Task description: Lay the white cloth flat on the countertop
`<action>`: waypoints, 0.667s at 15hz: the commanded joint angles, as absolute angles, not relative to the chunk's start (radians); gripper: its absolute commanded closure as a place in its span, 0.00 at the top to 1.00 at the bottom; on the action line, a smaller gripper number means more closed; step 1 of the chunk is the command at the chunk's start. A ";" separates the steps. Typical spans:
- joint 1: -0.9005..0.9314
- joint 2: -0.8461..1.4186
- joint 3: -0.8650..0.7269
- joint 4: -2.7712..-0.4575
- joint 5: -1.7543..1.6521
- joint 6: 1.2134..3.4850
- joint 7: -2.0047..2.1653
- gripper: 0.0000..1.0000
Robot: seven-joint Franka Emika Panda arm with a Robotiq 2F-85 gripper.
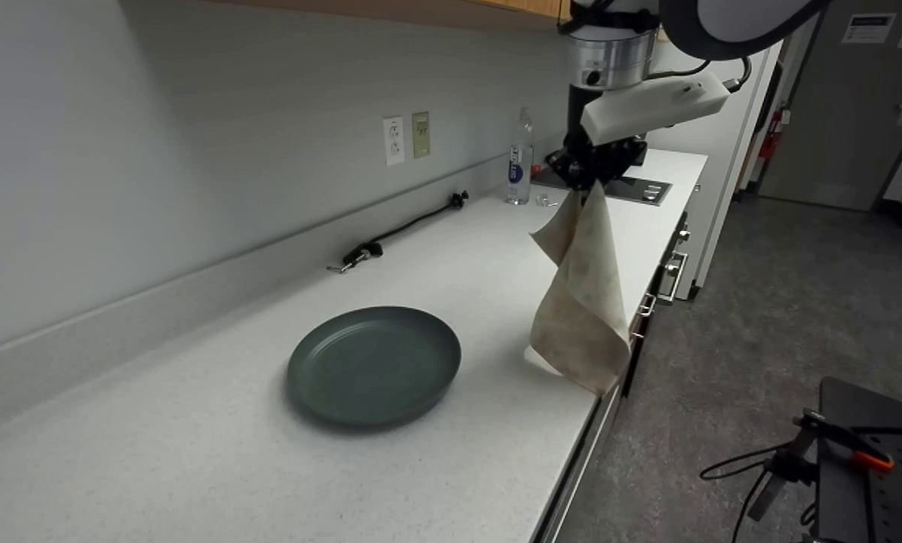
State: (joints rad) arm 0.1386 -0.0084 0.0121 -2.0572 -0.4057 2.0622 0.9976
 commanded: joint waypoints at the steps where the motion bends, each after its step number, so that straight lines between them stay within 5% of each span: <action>1: 0.109 -0.060 0.034 -2.100 -0.379 2.107 0.959 0.00; 10: 0.090 -0.017 0.025 -2.066 -0.396 2.131 0.993 0.00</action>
State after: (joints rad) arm 0.1294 -0.0244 0.0165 -2.0746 -0.4016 2.0882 0.9914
